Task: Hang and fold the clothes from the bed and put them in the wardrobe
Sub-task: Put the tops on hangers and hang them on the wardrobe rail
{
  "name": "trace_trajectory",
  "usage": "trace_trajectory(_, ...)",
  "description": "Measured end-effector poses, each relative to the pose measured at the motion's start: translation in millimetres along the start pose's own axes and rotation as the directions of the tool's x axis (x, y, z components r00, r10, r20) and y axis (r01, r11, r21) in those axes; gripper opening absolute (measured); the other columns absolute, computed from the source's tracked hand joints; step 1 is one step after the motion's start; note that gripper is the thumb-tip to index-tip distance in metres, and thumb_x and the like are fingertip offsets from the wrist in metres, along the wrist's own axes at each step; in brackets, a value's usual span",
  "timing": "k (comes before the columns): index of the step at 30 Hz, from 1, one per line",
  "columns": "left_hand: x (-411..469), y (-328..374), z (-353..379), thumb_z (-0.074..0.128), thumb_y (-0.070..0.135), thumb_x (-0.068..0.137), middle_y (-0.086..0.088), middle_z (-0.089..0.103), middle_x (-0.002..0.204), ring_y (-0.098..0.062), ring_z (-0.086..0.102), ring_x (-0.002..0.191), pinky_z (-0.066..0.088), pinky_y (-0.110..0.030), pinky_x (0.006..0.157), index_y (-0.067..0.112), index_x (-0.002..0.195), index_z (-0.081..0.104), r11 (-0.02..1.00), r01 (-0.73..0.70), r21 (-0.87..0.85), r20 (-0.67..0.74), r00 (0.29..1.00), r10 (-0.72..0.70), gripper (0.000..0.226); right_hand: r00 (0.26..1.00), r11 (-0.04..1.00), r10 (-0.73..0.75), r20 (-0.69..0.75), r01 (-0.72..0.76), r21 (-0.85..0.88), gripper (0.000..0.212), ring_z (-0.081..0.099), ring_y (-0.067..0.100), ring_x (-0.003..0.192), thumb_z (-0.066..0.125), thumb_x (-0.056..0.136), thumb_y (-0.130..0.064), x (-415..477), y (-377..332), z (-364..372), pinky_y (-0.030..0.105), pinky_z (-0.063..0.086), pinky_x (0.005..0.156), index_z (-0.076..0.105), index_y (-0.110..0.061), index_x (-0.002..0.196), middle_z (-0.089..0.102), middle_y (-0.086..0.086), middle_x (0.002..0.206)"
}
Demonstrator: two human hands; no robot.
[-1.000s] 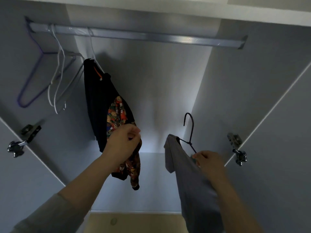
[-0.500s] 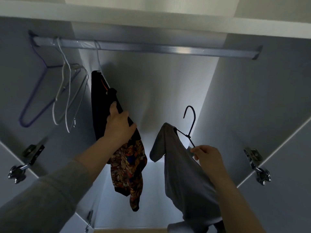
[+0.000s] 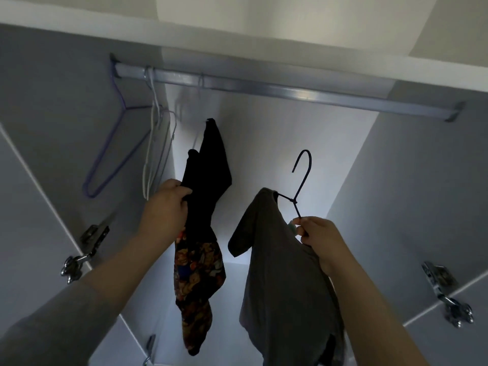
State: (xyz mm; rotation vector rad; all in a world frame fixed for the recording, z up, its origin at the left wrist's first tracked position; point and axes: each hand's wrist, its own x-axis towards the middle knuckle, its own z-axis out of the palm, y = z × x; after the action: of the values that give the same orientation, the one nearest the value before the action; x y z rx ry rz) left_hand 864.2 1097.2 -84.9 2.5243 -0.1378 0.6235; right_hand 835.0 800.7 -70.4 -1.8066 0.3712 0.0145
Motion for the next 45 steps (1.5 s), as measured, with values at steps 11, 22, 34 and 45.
trace_trajectory(11,-3,-10,-13,0.052,-0.007,0.09,-0.013,0.056,0.12,-0.024,0.061,0.097,0.047,-0.026,0.085,0.001,0.119,0.065,0.992,-0.031,-0.126,-0.001,1.0,0.031,0.033,0.988,0.986,-0.087,-0.127,0.104,0.127,0.028,0.047,0.013,0.056,0.043,0.09,-0.002,1,-50,57,0.026,0.038,0.06,0.066,-0.016,0.083,0.062,0.002,0.075)
trace_trajectory(22,-8,-4,-15,0.058,-0.007,0.088,-0.013,0.062,0.116,-0.026,0.063,0.095,0.052,-0.033,0.084,0.002,0.118,0.067,0.988,-0.057,-0.145,-0.042,0.998,0.051,0.033,0.951,0.956,-0.27,-0.148,0.283,0.072,0.026,0.042,0.018,0.059,0.04,0.088,-0.001,25,-102,79,0.032,0.036,0.064,0.057,-0.005,0.069,0.053,0.008,0.07)
trace_trajectory(34,-10,12,-16,0.058,-0.005,0.088,-0.01,0.061,0.112,-0.024,0.063,0.086,0.055,-0.036,0.08,0.005,0.12,0.067,0.988,-0.032,-0.152,-0.038,0.999,0.026,0.035,0.926,0.934,-0.35,-0.138,0.357,0.026,0.029,0.052,0.019,0.067,0.038,0.091,0.0,66,-142,87,0.027,0.042,0.067,0.066,-0.006,0.087,0.058,0.003,0.072)
trace_trajectory(45,-11,21,-21,0.056,-0.005,0.089,-0.012,0.061,0.114,-0.025,0.063,0.087,0.054,-0.037,0.081,0.004,0.12,0.066,0.989,-0.01,-0.145,-0.025,1.0,0.006,0.035,0.936,0.943,-0.326,-0.13,0.311,-0.121,0.032,0.056,0.035,0.116,0.043,0.094,0.001,86,-149,87,0.028,0.039,0.086,0.059,0.017,0.117,0.06,0.028,0.124)
